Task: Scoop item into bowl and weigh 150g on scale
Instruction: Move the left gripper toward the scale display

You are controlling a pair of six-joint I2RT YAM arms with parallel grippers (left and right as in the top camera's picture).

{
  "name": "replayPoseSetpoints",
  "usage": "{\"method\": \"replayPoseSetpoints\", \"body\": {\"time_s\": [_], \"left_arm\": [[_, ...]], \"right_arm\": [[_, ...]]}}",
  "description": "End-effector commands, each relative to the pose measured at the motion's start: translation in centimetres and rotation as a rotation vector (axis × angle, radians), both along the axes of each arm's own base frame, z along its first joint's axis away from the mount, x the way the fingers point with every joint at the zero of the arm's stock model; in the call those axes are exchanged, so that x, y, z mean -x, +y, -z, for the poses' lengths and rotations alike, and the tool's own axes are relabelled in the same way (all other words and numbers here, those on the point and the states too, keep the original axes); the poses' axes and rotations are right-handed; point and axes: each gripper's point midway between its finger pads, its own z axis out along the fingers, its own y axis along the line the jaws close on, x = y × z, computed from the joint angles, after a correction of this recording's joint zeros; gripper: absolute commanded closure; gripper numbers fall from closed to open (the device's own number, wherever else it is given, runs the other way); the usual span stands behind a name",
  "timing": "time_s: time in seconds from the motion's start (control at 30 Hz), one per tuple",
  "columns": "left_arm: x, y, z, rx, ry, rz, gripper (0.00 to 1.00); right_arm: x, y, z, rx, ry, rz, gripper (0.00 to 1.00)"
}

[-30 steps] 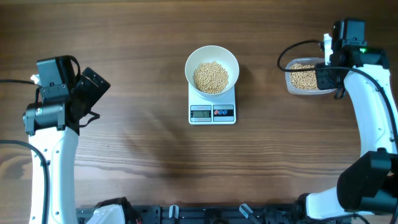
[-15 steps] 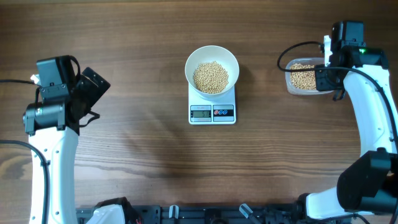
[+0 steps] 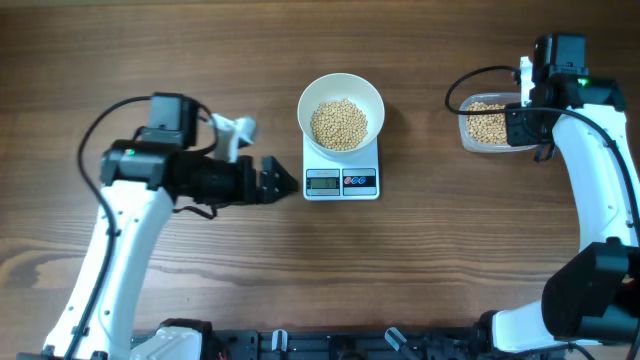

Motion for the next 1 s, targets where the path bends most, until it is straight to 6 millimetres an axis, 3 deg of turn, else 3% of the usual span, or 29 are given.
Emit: {"method": "replayPoseSetpoints", "body": {"time_s": [0.0, 0.27, 0.4, 0.97], "left_arm": [[0.5, 0.2, 3.3, -0.244, 0.022, 0.023, 0.00], [-1.7, -1.2, 3.2, -0.281, -0.105, 0.032, 0.00], [-2.5, -0.4, 3.4, -0.330, -0.123, -0.008, 0.00], [-2.3, -0.8, 3.3, -0.310, -0.123, 0.002, 0.00]], "right_arm": [[0.1, 0.2, 0.2, -0.009, -0.002, 0.008, 0.96], [0.1, 0.2, 0.2, -0.009, 0.000, 0.008, 0.96], [0.2, 0.2, 0.2, -0.009, 0.004, 0.007, 0.96], [0.2, 0.2, 0.2, -0.009, 0.006, 0.006, 0.96]]}}
